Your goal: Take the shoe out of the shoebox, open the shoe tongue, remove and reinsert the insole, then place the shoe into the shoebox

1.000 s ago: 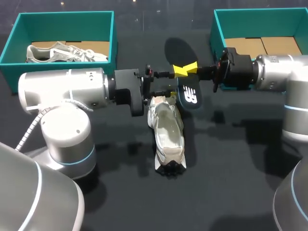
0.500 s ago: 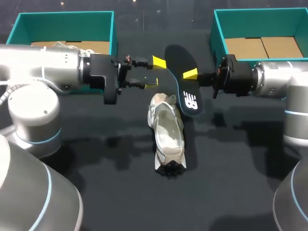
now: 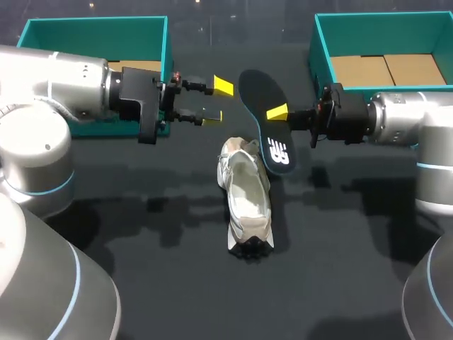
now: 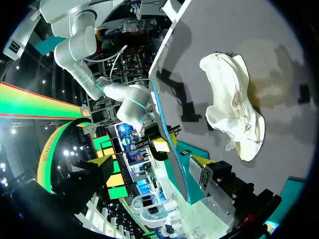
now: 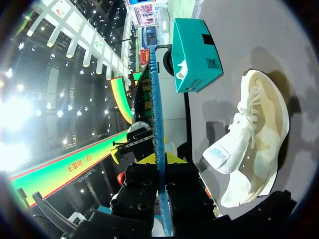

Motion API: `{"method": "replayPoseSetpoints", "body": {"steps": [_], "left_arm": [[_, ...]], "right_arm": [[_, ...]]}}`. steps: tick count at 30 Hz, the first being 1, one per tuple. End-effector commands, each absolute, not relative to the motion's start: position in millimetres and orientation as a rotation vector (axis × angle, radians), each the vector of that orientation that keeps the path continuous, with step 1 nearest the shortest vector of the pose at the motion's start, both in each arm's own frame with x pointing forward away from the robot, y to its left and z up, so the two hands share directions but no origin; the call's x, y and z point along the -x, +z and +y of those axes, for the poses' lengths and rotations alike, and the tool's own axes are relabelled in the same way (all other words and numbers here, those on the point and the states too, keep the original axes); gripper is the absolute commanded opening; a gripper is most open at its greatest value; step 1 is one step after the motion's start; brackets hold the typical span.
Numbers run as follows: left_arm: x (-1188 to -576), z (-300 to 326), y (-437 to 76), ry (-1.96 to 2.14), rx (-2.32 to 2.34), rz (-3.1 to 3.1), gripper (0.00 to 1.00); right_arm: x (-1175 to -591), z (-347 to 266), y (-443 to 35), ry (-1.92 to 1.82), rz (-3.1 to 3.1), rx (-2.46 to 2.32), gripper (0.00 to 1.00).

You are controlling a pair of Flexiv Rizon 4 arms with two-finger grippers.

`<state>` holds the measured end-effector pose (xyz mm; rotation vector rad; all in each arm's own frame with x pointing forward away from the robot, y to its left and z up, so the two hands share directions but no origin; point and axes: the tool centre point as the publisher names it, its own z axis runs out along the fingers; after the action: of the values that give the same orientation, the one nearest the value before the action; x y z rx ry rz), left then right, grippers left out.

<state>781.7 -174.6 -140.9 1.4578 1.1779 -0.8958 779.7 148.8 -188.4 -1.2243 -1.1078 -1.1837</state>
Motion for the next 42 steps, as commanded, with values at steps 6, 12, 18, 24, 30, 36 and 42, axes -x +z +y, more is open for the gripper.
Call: {"method": "replayPoseSetpoints", "body": {"steps": [6, 12, 18, 24, 30, 36, 42], "left_arm": [[-827, -201, -99, -0.722, -1.728, 1.524, 1.00], [-830, -204, -96, -0.590, -1.779, 1.574, 1.00], [-830, -204, -96, -0.590, -1.779, 1.574, 1.00], [-845, -212, -73, -0.511, -1.799, 1.662, 1.00], [-877, -237, -34, -0.232, -2.073, 1.989, 1.00], [-877, -237, -34, -0.232, -2.073, 1.989, 1.00], [-877, -237, -34, -0.232, -2.073, 1.989, 1.00]], "right_arm": [[-780, 149, -189, -1.183, -1.108, 1.225, 0.00], [-780, 149, -189, -1.183, -1.108, 1.225, 0.00], [-780, 149, -189, -1.183, -1.108, 1.225, 0.00], [-780, 149, -189, -1.183, -1.108, 1.225, 0.00], [-780, 149, -189, -1.183, -1.108, 1.225, 0.00], [-780, 149, -189, -1.183, -1.108, 1.225, 0.00], [-780, 149, -189, -1.183, -1.108, 1.225, 0.00]]}}
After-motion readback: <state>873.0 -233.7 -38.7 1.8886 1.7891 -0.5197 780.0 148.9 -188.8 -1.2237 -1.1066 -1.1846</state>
